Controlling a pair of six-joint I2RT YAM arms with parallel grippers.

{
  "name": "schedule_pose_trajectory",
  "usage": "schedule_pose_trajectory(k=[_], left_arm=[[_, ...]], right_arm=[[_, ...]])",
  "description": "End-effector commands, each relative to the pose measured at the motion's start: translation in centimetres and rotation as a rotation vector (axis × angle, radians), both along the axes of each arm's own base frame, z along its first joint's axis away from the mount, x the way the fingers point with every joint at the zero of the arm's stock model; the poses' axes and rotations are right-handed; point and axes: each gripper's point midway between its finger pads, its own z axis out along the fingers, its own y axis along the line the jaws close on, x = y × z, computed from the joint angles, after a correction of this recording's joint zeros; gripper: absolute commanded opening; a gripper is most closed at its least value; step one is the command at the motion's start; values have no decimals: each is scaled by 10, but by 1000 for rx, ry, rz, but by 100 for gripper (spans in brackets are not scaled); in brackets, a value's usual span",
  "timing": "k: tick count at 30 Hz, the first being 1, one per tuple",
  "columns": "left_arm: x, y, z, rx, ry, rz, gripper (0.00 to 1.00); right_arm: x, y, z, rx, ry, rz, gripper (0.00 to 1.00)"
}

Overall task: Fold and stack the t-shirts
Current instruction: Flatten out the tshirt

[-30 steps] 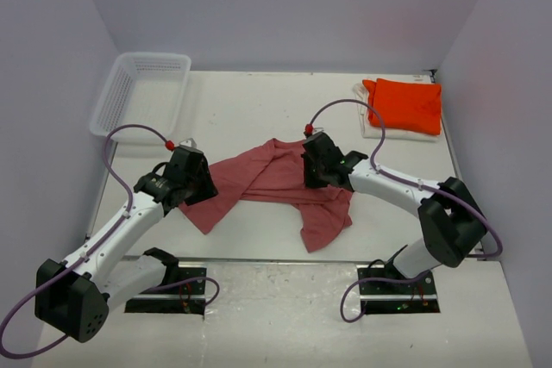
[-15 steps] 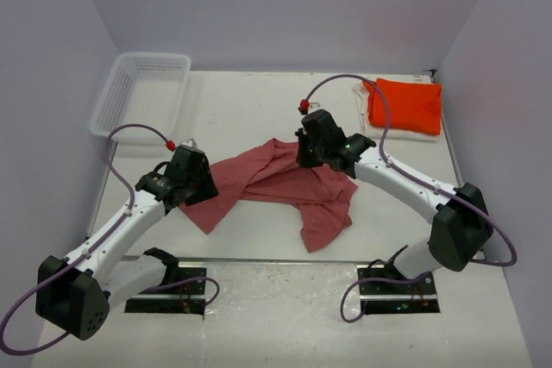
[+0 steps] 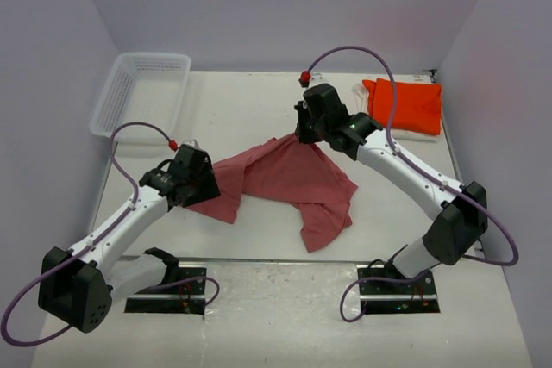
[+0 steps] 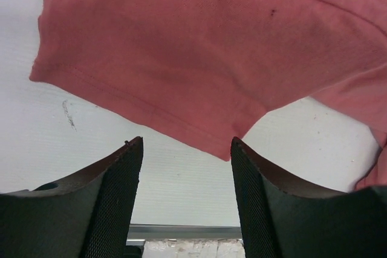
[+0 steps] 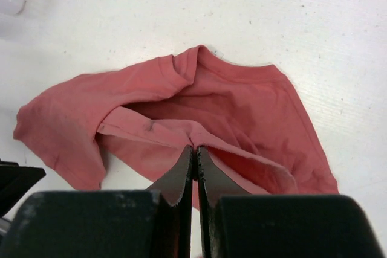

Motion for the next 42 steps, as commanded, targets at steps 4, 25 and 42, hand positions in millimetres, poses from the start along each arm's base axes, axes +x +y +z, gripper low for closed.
schedule_pose_trajectory(k=[4, 25, 42], left_arm=[[0, -23, -9, 17, 53, -140, 47], [-8, -77, -55, 151, 116, -283, 53], [30, 19, 8, 11, -31, 51, 50]], right_arm=[[23, -11, 8, -7, -11, -50, 0], [12, -6, -4, 35, 34, 3, 0], [7, -7, -10, 36, 45, 19, 0]])
